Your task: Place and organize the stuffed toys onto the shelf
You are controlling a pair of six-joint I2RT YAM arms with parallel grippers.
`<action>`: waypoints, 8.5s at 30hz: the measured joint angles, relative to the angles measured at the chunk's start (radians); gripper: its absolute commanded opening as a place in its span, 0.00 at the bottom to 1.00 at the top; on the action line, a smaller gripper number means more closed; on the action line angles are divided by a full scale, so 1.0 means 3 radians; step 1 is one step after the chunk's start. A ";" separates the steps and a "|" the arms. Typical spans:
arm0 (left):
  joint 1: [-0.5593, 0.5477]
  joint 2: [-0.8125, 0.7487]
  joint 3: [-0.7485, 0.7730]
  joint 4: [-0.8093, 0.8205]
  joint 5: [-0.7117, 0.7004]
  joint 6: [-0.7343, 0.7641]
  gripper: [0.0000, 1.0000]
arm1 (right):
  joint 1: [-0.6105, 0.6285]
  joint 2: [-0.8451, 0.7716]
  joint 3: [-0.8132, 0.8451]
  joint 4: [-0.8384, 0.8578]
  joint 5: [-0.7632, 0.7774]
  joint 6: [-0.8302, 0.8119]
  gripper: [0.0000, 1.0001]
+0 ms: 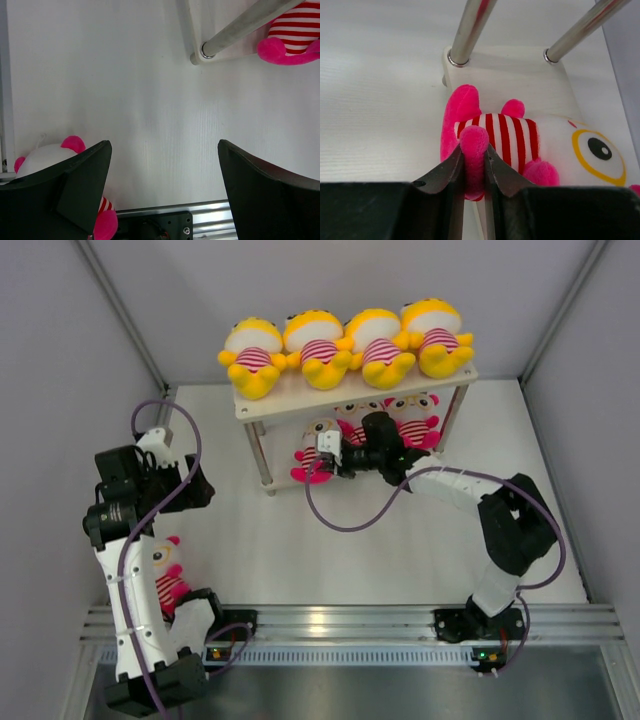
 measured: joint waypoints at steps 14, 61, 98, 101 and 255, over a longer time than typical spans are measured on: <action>0.0000 0.0025 -0.0001 0.0067 0.0066 -0.0015 0.93 | -0.0159 0.0126 -0.0041 0.0240 0.0370 0.0289 0.55; 0.0000 -0.0024 -0.0132 0.0069 0.0107 0.0013 0.93 | -0.0306 -0.0356 -0.0935 0.1386 0.3098 0.2953 0.60; 0.0000 -0.0069 -0.0144 0.0070 0.0106 0.0061 0.93 | -0.0530 -0.0724 -0.1236 0.1333 0.3220 0.2799 0.20; 0.0000 -0.0070 -0.0144 0.0070 0.0106 0.0062 0.93 | -0.0533 -0.0800 -0.1237 0.1289 0.3222 0.2781 0.27; 0.0231 0.0280 -0.0209 -0.0446 0.0510 0.1562 0.70 | 0.1859 0.0521 0.0729 0.0117 0.1041 0.0401 0.00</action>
